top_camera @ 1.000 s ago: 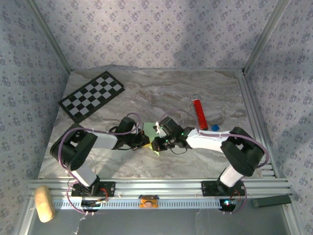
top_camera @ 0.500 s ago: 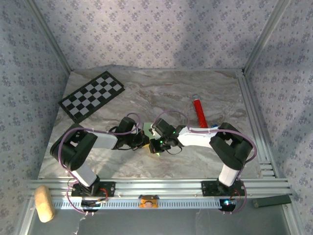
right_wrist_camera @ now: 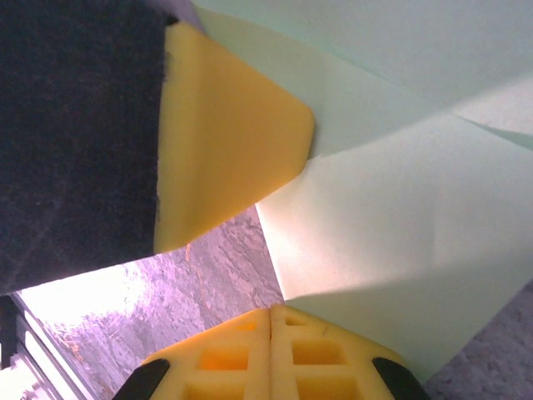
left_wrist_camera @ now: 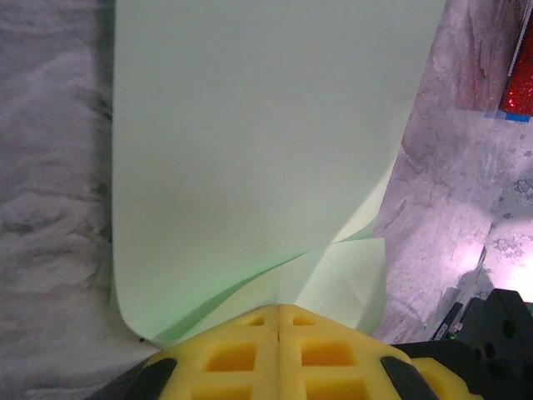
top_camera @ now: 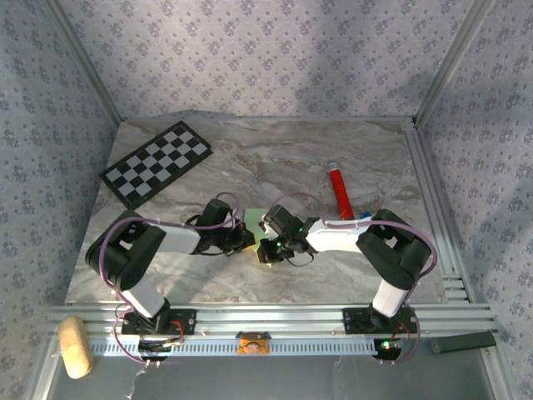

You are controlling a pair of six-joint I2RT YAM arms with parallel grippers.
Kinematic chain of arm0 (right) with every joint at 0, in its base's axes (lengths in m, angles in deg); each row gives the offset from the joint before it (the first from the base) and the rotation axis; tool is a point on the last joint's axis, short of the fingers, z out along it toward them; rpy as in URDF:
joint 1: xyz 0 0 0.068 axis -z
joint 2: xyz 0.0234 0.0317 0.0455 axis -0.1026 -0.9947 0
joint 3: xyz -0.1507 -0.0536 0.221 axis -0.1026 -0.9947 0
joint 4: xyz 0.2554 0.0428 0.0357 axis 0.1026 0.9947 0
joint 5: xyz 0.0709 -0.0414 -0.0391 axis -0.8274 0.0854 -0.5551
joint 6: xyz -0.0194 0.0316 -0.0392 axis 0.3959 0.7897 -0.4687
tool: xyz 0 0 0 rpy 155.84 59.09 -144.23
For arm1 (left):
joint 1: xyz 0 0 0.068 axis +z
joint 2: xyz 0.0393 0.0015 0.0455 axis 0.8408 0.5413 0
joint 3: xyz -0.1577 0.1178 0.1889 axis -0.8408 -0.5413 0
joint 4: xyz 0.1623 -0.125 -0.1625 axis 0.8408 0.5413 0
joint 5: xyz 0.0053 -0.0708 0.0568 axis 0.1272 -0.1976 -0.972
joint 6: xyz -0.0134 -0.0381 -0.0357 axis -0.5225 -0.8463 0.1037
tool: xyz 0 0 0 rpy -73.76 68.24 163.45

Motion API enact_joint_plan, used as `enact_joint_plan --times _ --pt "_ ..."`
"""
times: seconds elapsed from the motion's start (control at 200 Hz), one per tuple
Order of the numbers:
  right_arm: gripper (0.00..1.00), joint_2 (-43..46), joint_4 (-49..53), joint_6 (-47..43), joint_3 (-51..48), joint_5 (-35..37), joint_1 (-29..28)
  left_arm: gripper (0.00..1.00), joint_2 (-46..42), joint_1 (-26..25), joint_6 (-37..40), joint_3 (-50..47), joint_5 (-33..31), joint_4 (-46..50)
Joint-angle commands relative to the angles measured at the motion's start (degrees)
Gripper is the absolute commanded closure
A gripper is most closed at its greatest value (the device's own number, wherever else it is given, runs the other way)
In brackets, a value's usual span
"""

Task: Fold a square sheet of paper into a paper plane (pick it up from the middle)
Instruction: Third fold the triangle at the center of the table.

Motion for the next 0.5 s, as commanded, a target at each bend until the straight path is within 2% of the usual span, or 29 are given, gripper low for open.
enact_joint_plan --times 0.0,0.225,0.5 --pt "0.93 1.05 0.23 1.82 -2.37 -0.52 0.02 1.0 1.21 -0.43 1.34 -0.01 -3.44 5.17" --pt "0.92 3.25 0.03 1.94 0.2 -1.32 0.25 1.0 1.34 -0.42 1.61 0.44 -3.36 5.87" --pt "0.92 -1.79 0.78 1.83 4.35 -0.27 0.93 1.0 1.37 -0.39 1.61 0.53 -3.29 5.83"
